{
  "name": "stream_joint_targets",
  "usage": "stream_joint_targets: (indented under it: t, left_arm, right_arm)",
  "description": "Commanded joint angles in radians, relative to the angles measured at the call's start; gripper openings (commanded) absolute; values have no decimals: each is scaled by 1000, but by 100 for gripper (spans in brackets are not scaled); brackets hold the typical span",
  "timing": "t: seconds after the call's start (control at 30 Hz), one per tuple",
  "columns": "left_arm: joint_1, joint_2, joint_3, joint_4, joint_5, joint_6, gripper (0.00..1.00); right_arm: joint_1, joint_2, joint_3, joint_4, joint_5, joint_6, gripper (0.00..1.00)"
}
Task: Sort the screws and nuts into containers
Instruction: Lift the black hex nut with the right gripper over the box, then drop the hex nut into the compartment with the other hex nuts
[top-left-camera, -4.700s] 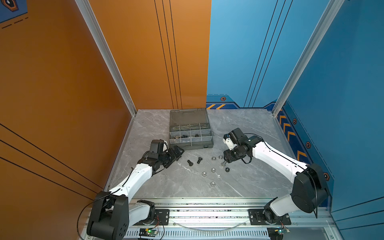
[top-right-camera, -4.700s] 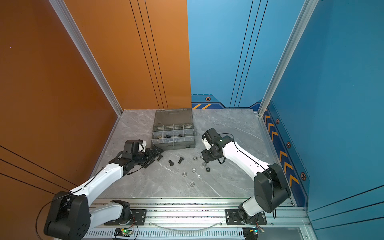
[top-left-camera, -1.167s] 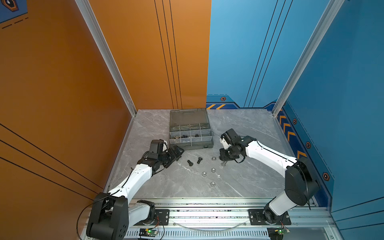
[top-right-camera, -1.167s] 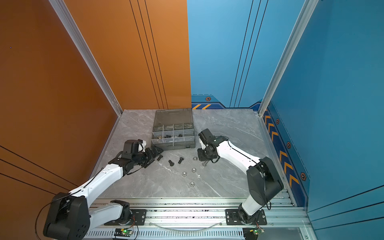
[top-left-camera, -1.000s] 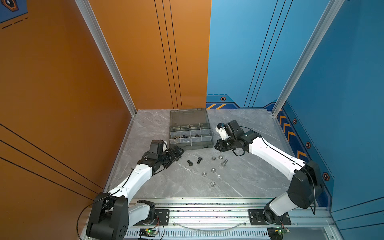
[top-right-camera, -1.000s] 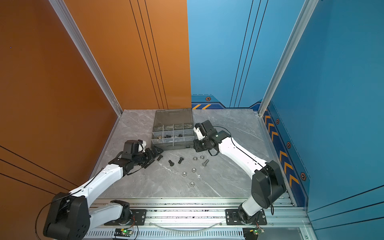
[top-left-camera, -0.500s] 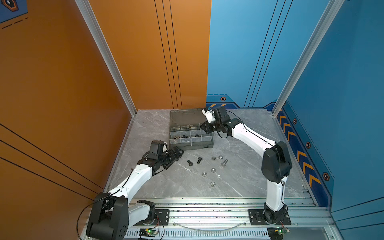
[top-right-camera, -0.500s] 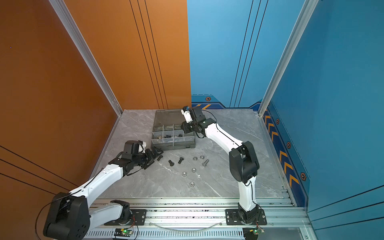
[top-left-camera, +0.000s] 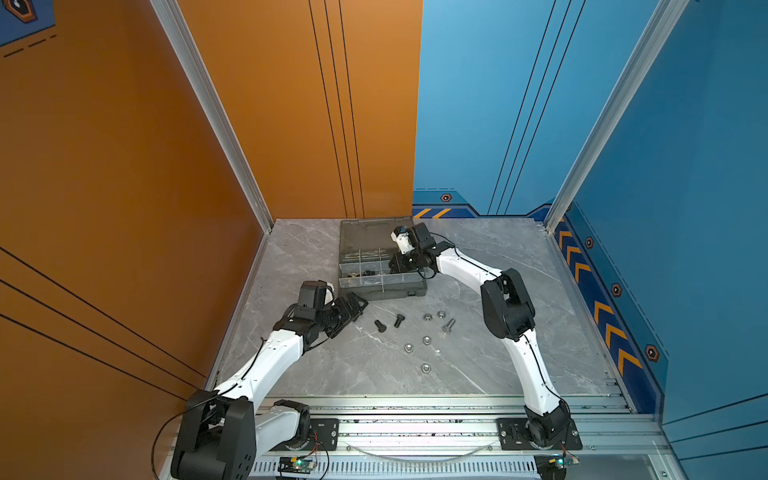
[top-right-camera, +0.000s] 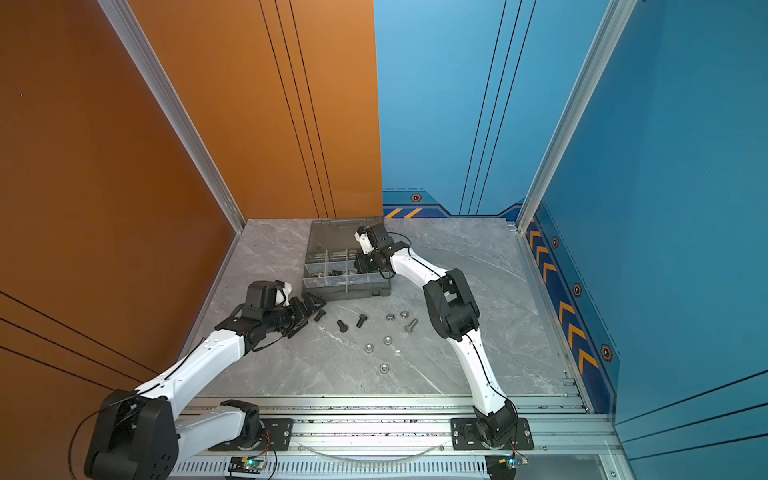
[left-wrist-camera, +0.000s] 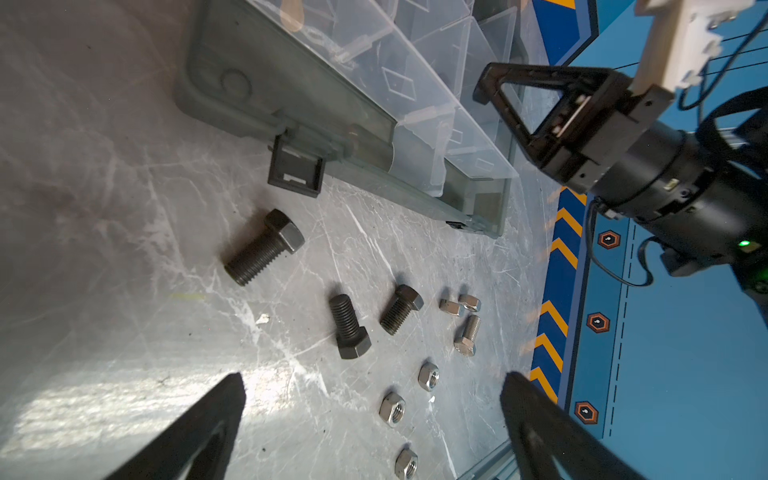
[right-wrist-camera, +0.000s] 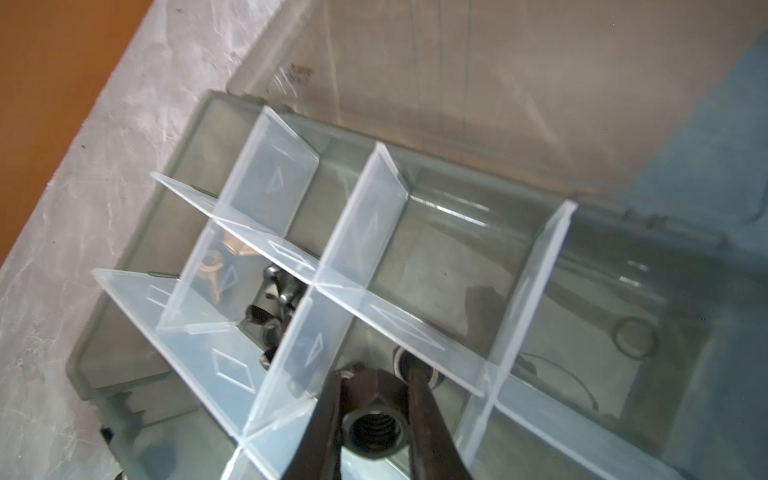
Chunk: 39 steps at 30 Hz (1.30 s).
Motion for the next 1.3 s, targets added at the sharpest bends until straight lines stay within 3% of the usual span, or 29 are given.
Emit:
stream_joint_targets:
  t: [0.0,0.23,0.4,0.5,0.83,1.27]
  left_arm:
    - [11,-21,-18,-24,-7,15,98]
    - [13,-19,-18,-26,-8,15,98]
    - [13,-16,-15,-26,-13,20,98]
    - [13,-13,-10,-72,-23,27,98]
    - [13,-14,1,-102,-40,41,98]
    - [8,-4,26,-167,-91,69,98]
  right_arm:
    - [-3,-6,29,-28,-10,17,0]
    - [-4,-8,9,-42,-10,13,6]
    - [-4,-15,4,-62,4,10,25]
    - [-5,-27,1,-70,13,0,30]
    - [-10,-115,-21,-111,17,-44,40]
    - [-31,-379,-159,-233,-91,-108,44]
